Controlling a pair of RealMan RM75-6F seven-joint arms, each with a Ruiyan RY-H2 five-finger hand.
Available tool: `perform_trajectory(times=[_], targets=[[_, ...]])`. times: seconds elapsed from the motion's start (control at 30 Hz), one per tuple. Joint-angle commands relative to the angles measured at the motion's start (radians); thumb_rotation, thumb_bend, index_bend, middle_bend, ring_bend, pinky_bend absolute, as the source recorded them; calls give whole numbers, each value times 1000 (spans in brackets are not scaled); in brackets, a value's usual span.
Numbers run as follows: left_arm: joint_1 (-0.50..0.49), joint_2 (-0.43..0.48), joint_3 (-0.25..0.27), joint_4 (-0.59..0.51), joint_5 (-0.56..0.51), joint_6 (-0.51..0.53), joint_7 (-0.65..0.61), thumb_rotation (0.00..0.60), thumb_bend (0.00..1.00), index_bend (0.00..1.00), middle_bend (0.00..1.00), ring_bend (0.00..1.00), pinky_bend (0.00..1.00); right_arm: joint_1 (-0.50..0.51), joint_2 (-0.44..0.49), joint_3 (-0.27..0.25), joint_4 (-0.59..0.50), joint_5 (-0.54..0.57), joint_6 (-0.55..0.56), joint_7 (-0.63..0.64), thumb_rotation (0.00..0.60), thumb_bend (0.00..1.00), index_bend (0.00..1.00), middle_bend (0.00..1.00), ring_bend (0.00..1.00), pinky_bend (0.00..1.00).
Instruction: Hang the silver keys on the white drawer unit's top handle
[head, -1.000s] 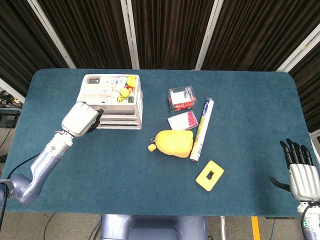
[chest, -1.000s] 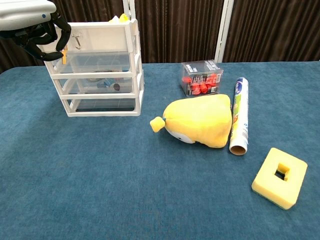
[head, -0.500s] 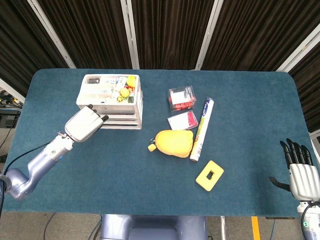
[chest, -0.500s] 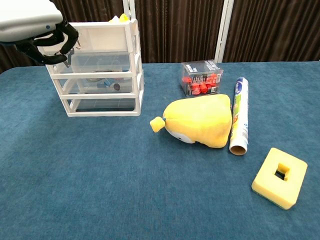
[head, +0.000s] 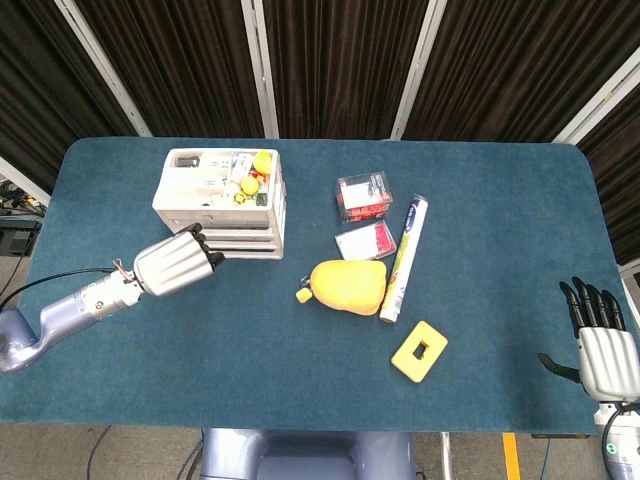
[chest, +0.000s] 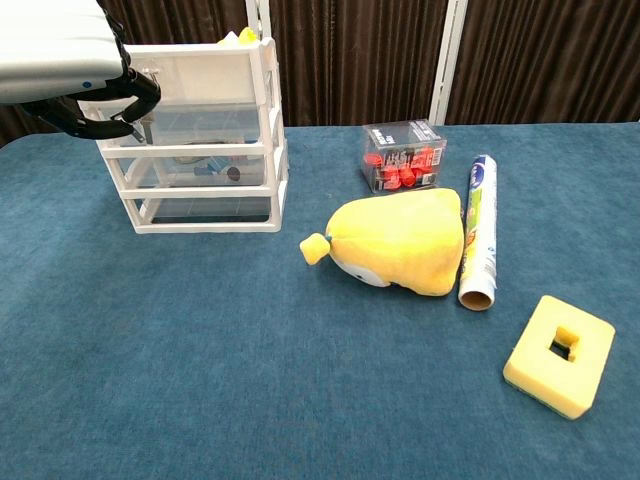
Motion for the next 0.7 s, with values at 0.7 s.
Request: perform_trajectory(times=[0.7], targets=[[-26,-56,-4,155,-19,-4,34,600,432,672,888,804,697,1,-1,0,2,-2,0,5,600,3,0,0,0,0]])
